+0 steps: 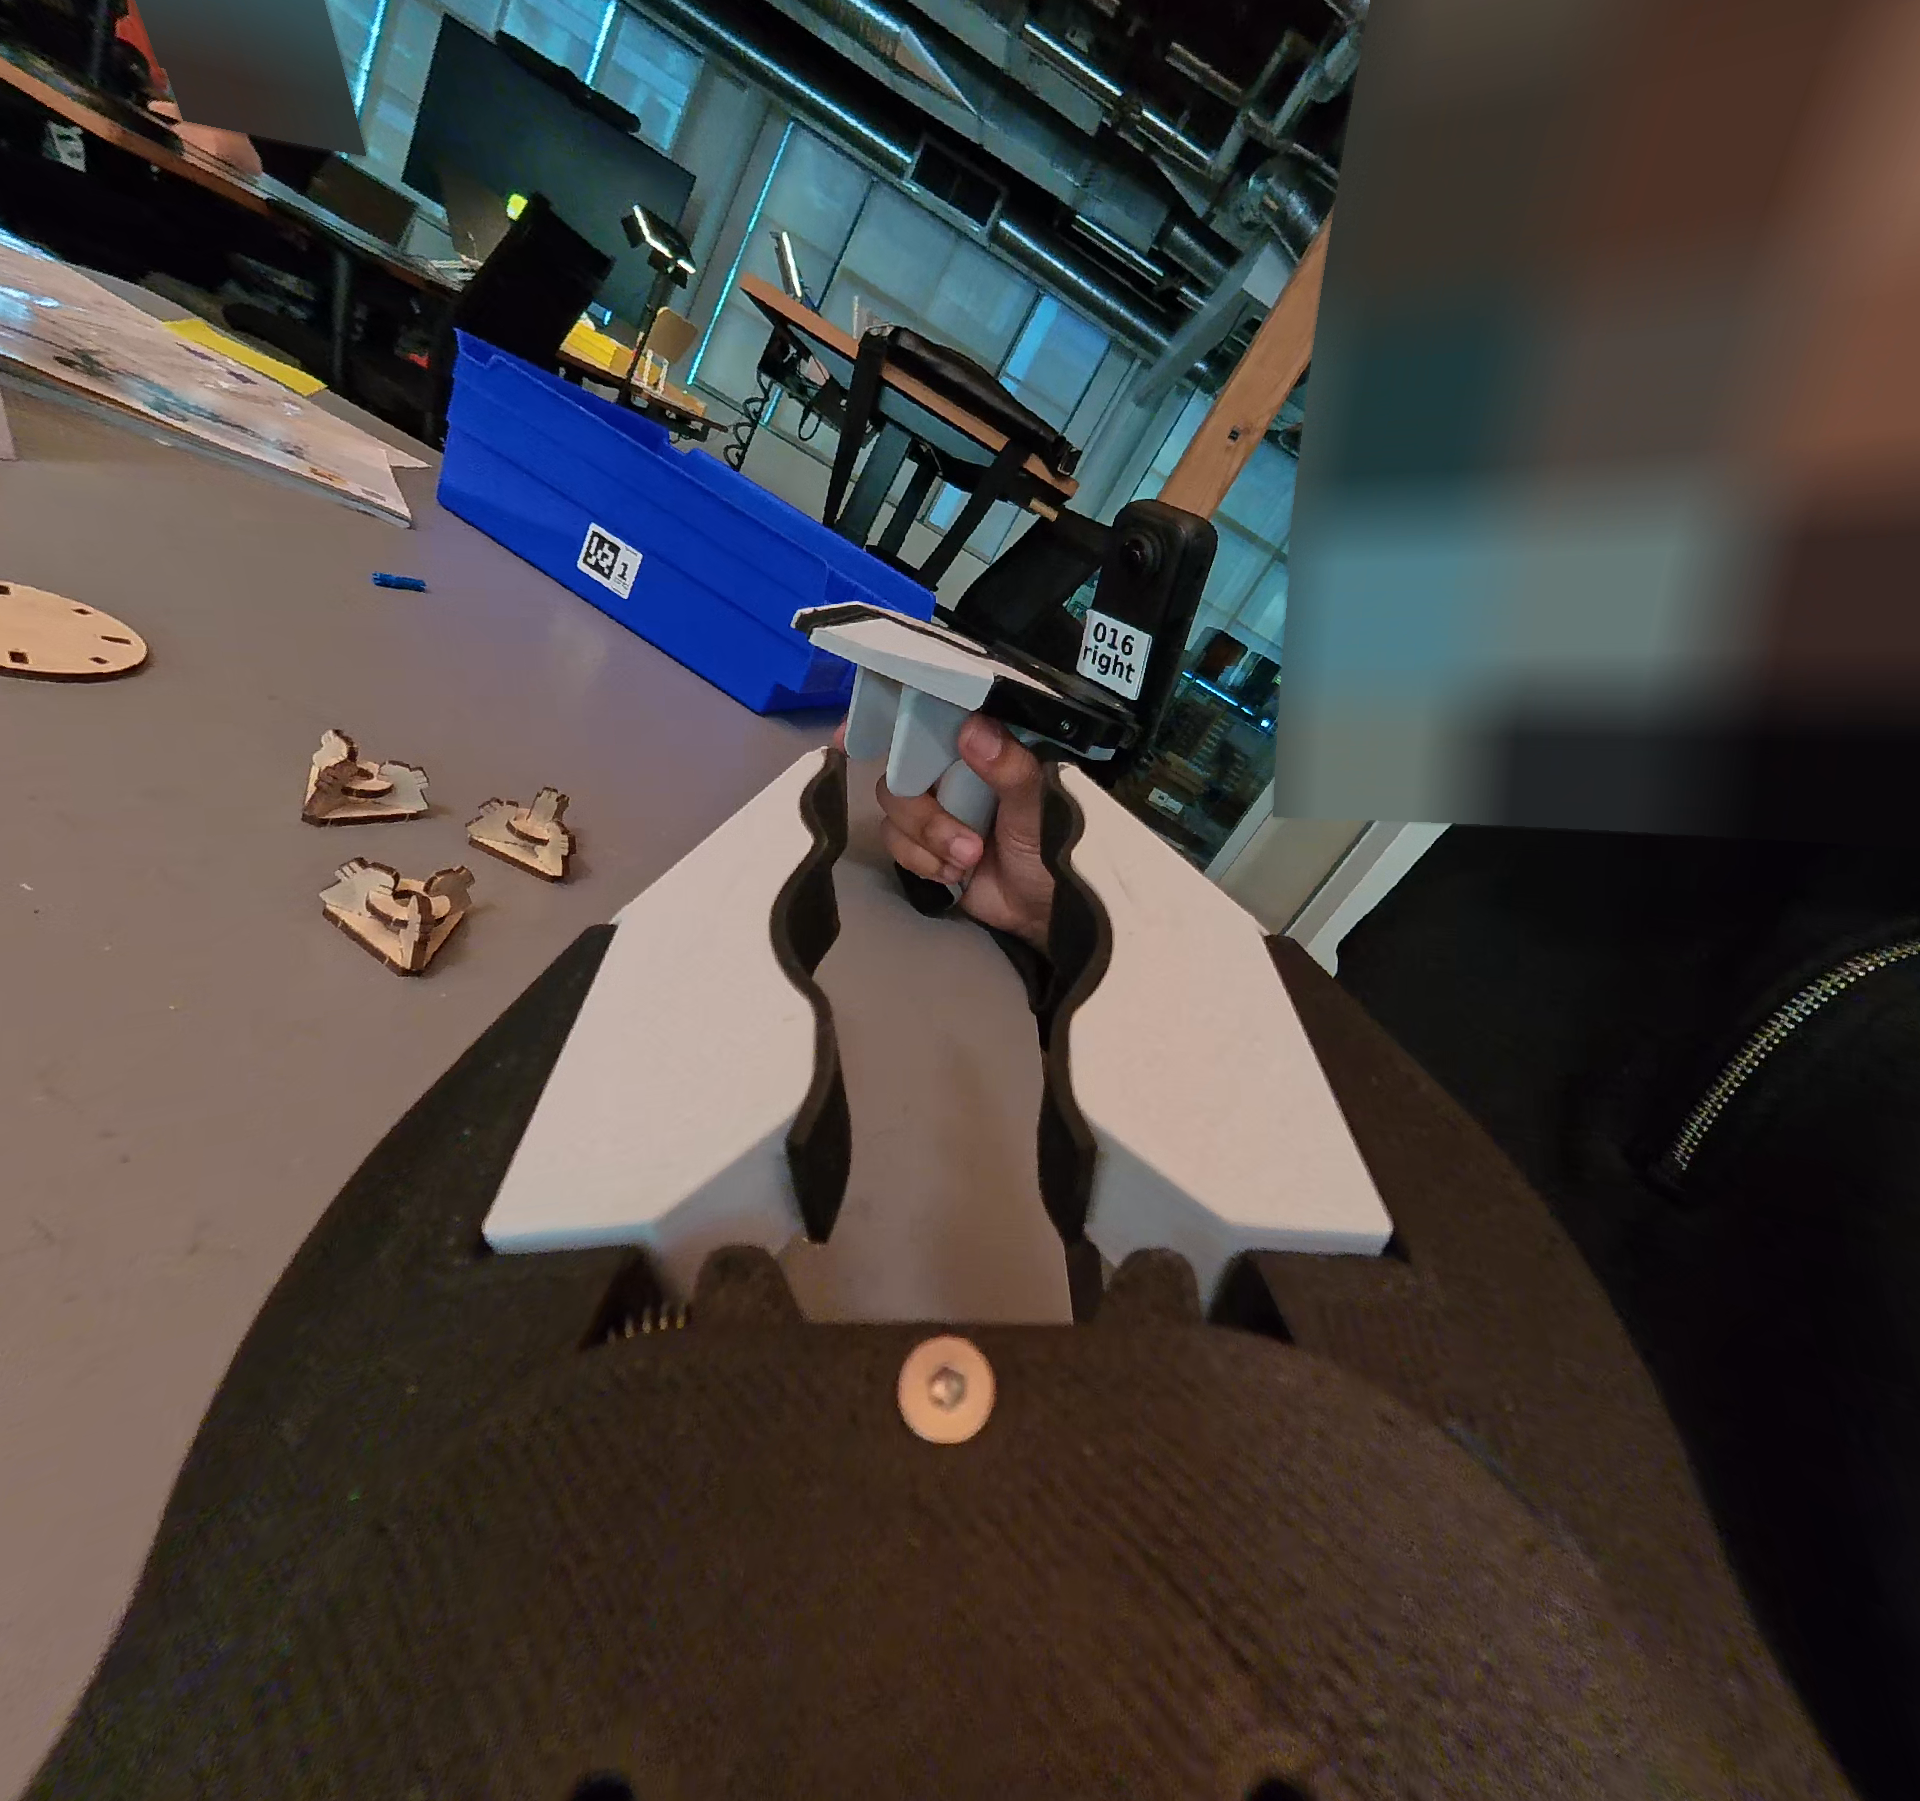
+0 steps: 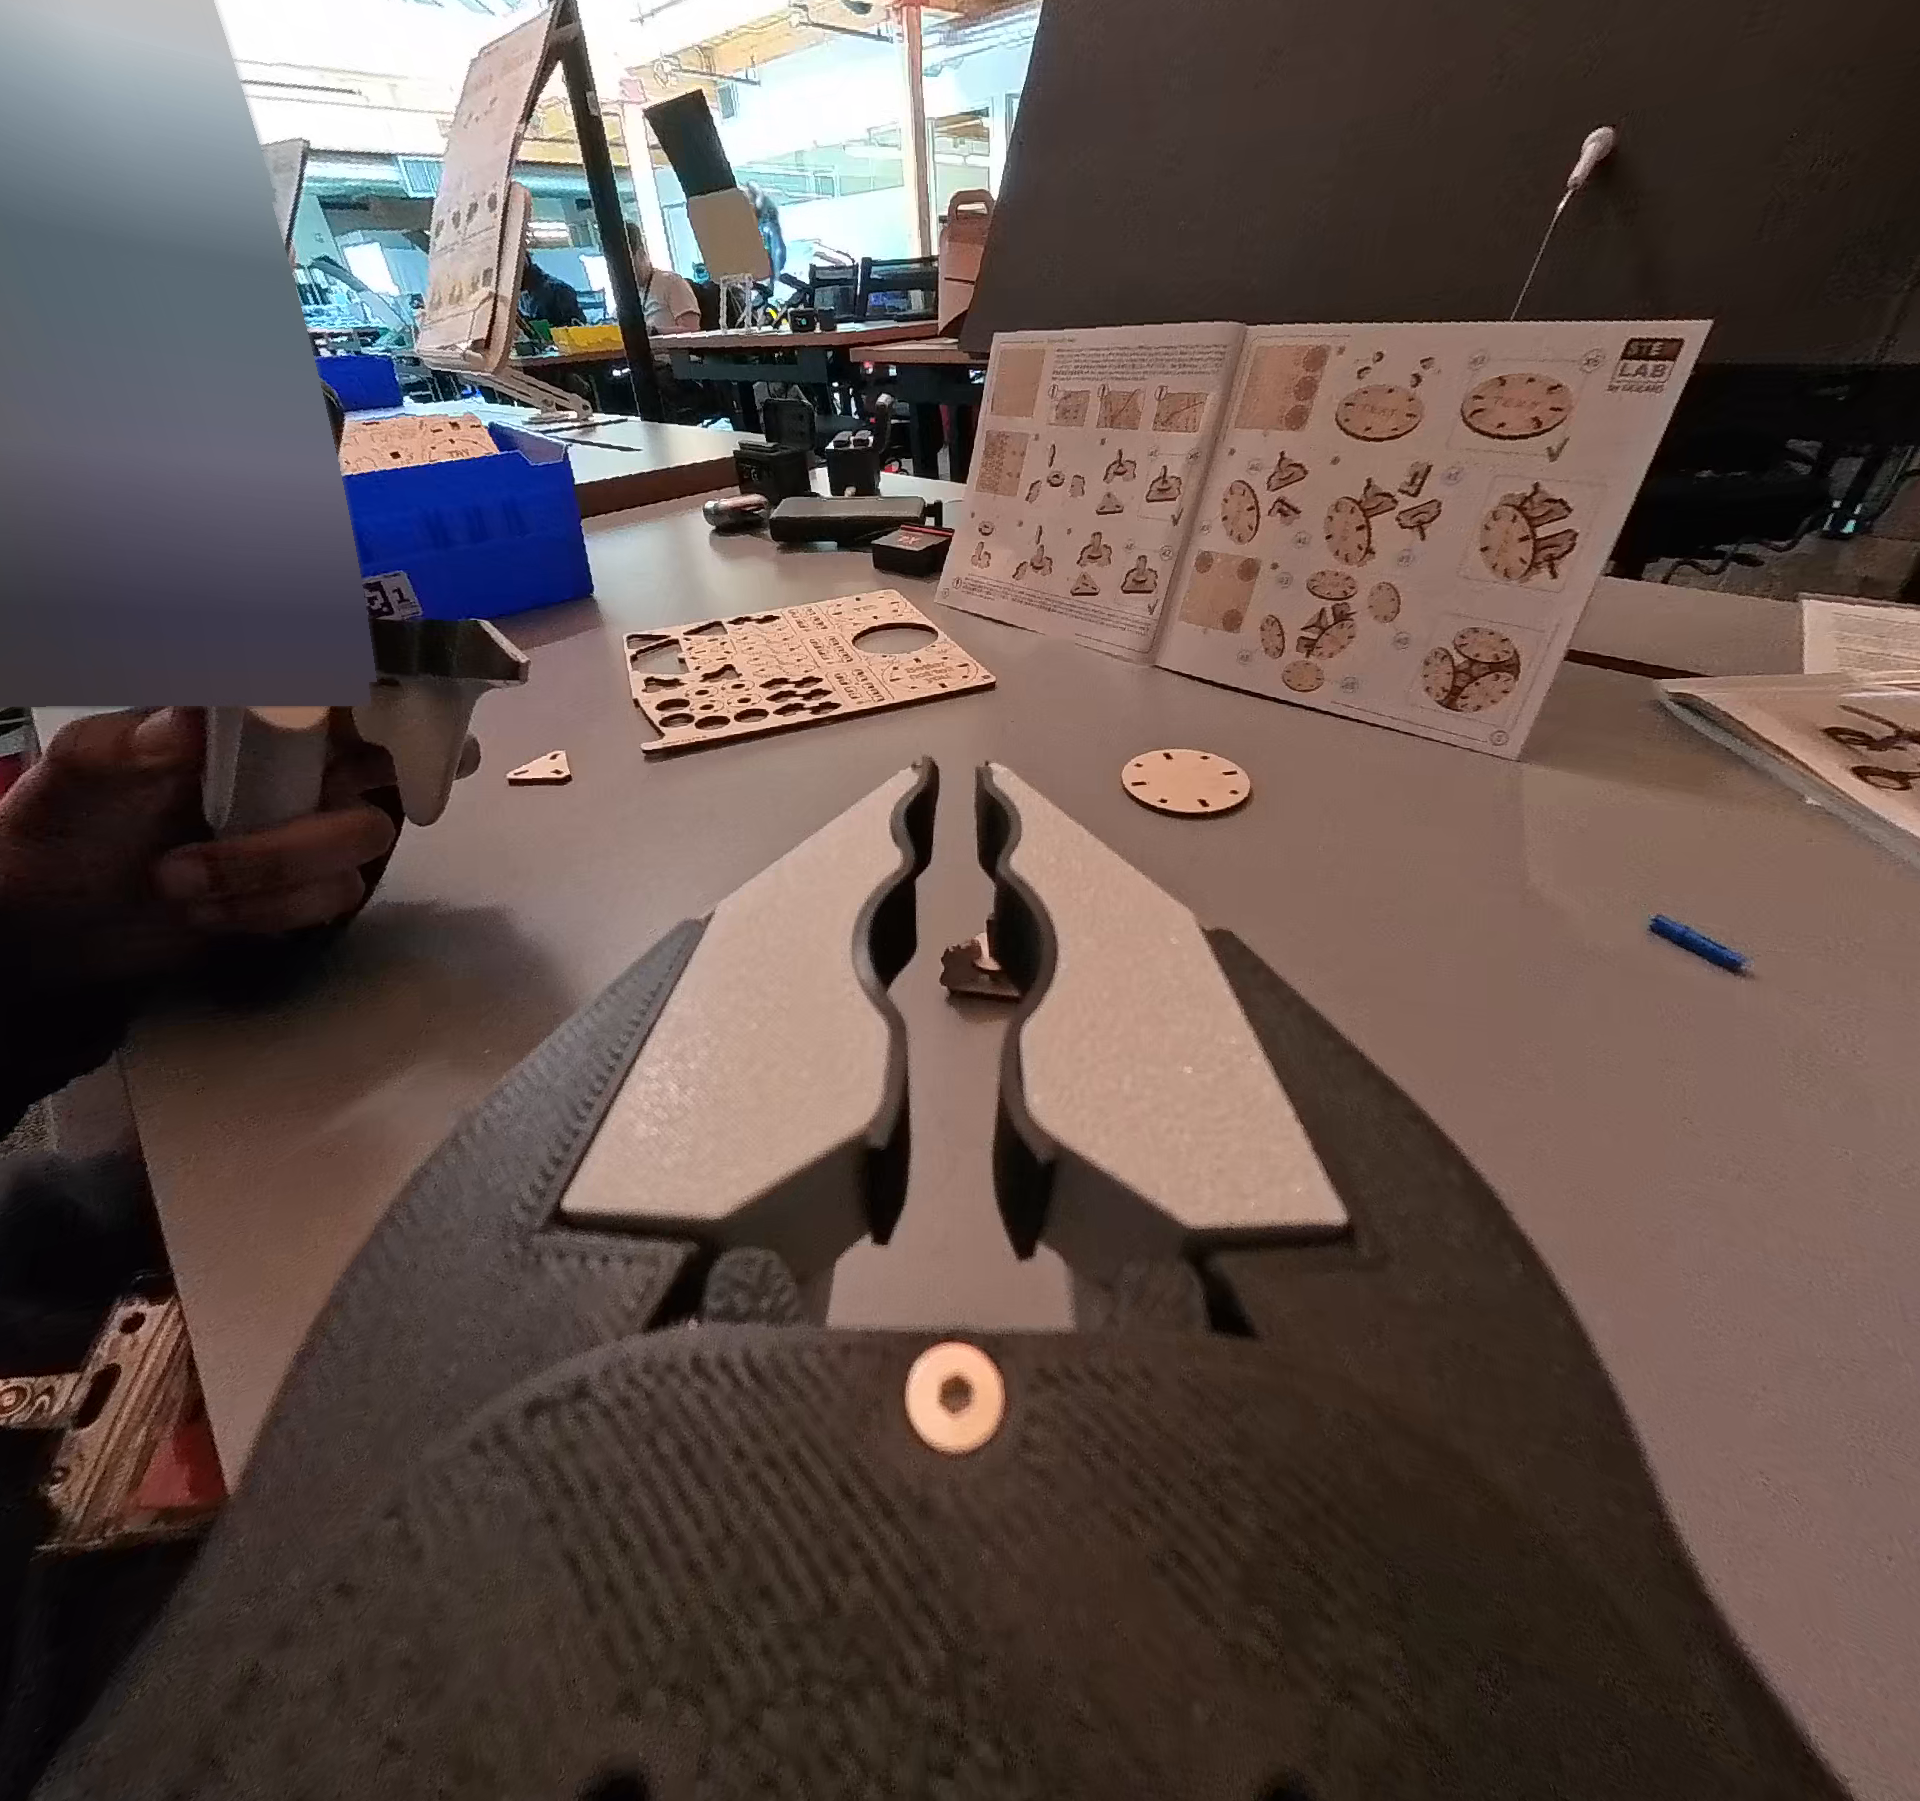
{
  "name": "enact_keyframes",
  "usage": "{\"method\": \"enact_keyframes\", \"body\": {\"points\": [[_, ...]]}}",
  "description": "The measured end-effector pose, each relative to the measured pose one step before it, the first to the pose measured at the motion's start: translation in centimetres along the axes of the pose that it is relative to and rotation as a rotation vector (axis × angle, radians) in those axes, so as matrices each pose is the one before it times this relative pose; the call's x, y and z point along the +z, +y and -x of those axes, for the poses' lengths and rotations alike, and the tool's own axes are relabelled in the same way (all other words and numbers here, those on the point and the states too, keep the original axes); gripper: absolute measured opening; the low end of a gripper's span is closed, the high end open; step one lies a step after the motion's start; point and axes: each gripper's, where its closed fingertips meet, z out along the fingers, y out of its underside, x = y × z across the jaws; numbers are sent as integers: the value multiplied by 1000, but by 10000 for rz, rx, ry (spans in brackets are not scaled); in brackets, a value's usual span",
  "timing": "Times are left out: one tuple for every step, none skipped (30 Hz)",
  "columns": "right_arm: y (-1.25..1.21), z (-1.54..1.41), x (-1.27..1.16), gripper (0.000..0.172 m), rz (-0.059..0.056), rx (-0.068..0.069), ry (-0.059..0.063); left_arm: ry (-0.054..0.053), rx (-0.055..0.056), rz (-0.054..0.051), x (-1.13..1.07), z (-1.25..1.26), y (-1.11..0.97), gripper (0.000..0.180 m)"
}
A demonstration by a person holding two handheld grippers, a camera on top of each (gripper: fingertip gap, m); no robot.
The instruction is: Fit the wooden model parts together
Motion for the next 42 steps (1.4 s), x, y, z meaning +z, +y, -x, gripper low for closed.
{"method": "enact_keyframes", "body": {"points": [[-1, 6, 8, 6, -1, -2, 0, -4, 0, -1, 0, 5, -1, 35], [-4, 3, -5, 5, -3, -3, 1, 1, -1, 2, 0, 6, -1, 35], [-3, -5, 1, 5, -2, -3, 2, 0, -2, 3, -2, -1, 4, 35], [4, 4, 6, 5, 2, -2, 1, -1, -3, 1, 1, 8, -4, 35], [4, -1, -2, 5, 3, -1, 0, 1, -4, -1, -11, 2, 4, 35], [3, 5, 6, 5, 2, -2, 1, 1, -2, -1, 3, 6, -6, 35], [2, -4, -1, 5, 1, -3, 1, -2, -1, 0, 0, 2, 1, 35], [0, 9, 1, 5, -1, -3, 2, 2, 1, -1, -9, -1, -4, 35], [2, 2, 6, 5, 1, -4, 1, 0, 1, 0, 0, 1, 0, 35], [3, 1, 6, 5, 2, -4, 2, 0, 1, 3, -2, 1, 4, 35], [1, 2, -7, 5, 0, -5, 1, -2, 3, -1, 1, 4, -1, 35], [1, 9, 0, 5, 0, -5, 1, -1, 0, -2, 0, -7, 1, 35], [0, -1, 8, 5, 0, -6, 3, 1, -3, 0, -8, 6, -7, 35], [4, 10, -1, 5, 2, -3, 2, 0, -3, -1, 3, 7, -7, 35], [4, 6, 5, 5, 3, -2, 0, 0, -1, 0, 0, -1, 0, 35], [-9, -2, 0, 5, 0, -3, 1, 0, 3, 4, -5, -6, 11, 35], [1, -1, 0, 5, 0, -2, 0, -5, 6, 7, 7, 5, 4, 35], [-2, 4, 1, 5, -1, 2, -2, -3, 6, 2, -3, -1, 8, 35], [-4, 2, 2, 5, -3, 1, -1, -2, 2, 0, 0, 5, 0, 35], [-1, 4, -6, 5, -1, -2, 1, 2, 2, 0, -2, -9, 4, 35], [-1, -4, 0, 5, 0, -3, 1, -2, 5, -1, 1, -7, -6, 35], [-1, 9, 1, 5, -1, -4, 1, -1, 5, 1, 9, 5, 4, 35], [-3, 0, -5, 5, -2, -4, 3, -5, 5, 2, -4, 3, 8, 34], [-4, -10, 2, 5, -3, -2, 6, 0, 11, -1, -1, -14, 0, 34], [-3, -2, -5, 5, -2, -3, 5, -2, 12, -1, -1, -11, -1, 34], [1, 5, 0, 5, 0, -5, 4, 0, 22, -3, 0, -21, -8, 34], [2, -5, -1, 5, 2, -3, 2, -11, 32, -10, 1, -16, -9, 34], [-3, 8, -5, 5, -2, -1, -1, -8, 23, -1, 6, -5, 7, 34], [2, 0, -10, 5, -6, -1, -1, 1, 9, 2, -1, -8, -1, 34], [-8, 4, -3, 5, -6, -3, 1, 6, 9, -1, -1, -24, -1, 34], [-2, -3, 1, 5, -1, -2, 1, 3, 15, -6, 2, -16, -7, 34], [2, -3, -1, 5, 2, -2, 1, 6, 39, -10, -7, -39, -20, 34], [1, 5, -7, 5, 0, -3, 0, -11, 73, -15, -19, -43, -24, 34], [-4, 3, 2, 5, -3, -2, -3, 3, 91, -15, -27, -80, -45, 33], [-11, 1, -9, 4, -8, -3, -2, 44, 87, -18, -6, -142, -45, 33], [-12, 12, -7, 4, -9, -6, -1, 49, 66, -11, -2, -147, -21, 32], [-12, -6, -8, 4, -8, -6, 2, 49, 53, 7, 9, -127, 5, 32], [5, 4, -4, 4, -4, -2, 1, 58, 44, 11, 16, -133, 17, 31], [1, 0, 0, 4, 1, -1, 0, 82, 57, 5, 4, -187, -15, 31], [1, -3, 0, 4, 0, -3, 1, 74, 93, -9, -9, -215, -43, 29], [0, 12, 1, 3, 0, -4, 0, 37, 154, -31, -63, -211, -106, 27], [-5, -12, -5, 3, -4, -4, 1, -18, 309, -81, -200, -266, -260, 20]]}}
